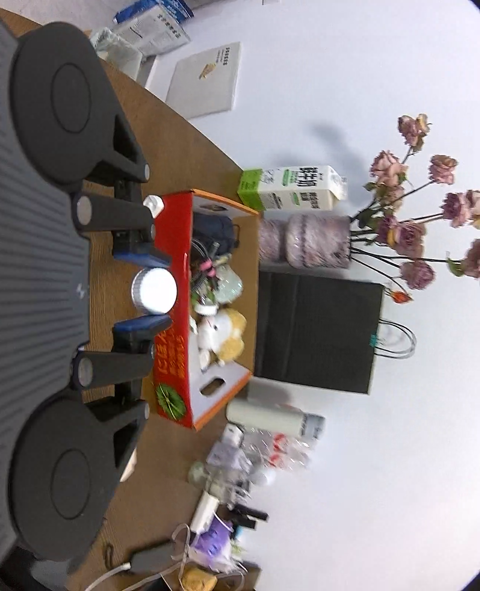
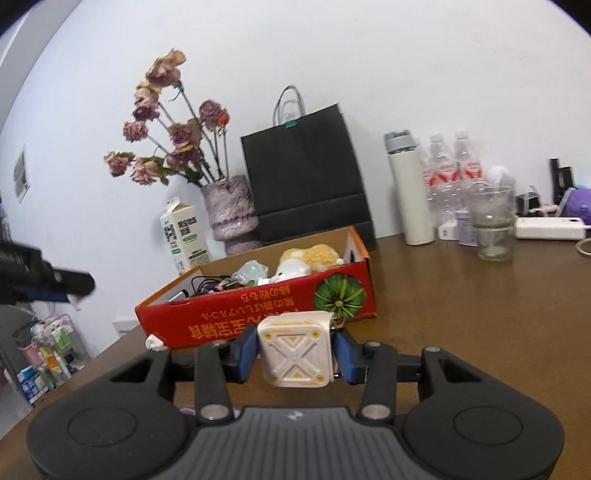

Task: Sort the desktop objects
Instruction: 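Carry the beige cube and white bottle cap into the box and open both tools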

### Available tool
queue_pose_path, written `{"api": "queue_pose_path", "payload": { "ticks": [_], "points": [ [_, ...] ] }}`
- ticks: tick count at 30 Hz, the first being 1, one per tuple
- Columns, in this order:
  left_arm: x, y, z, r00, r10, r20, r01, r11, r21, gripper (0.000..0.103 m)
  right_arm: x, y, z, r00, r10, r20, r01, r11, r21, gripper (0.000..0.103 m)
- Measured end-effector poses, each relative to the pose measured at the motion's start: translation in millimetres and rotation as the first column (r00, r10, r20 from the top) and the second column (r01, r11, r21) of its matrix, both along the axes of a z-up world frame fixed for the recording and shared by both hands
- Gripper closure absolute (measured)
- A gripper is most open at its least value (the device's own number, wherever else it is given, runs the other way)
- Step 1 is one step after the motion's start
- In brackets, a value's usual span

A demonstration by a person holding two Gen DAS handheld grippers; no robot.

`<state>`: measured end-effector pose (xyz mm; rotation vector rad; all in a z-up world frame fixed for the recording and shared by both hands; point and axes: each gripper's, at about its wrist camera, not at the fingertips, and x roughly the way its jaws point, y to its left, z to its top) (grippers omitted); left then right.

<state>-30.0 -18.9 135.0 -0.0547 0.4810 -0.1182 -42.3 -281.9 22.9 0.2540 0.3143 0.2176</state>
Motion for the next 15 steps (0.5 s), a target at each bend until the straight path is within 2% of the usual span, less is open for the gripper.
{"api": "queue_pose_path", "payload": {
  "ticks": [7,10,15],
  "points": [
    [-36,27,8,0.999,0.009,0.044,-0.007,0.998,-0.058,0.075,-23,-6,-4,1.0,-0.013,-0.016,0.014,0.998,0.057,0.06],
    [-39,41,4,0.999,0.043,0.018,-0.042,0.998,-0.05,0.075,-22,-5,-5,1.0,-0.014,-0.02,0.015,0.998,0.067,0.06],
    [-36,49,2,0.998,0.064,0.026,-0.062,0.997,-0.053,0.075,-23,-9,-6,1.0,-0.014,-0.018,0.015,0.996,0.09,0.06]
  ]
}}
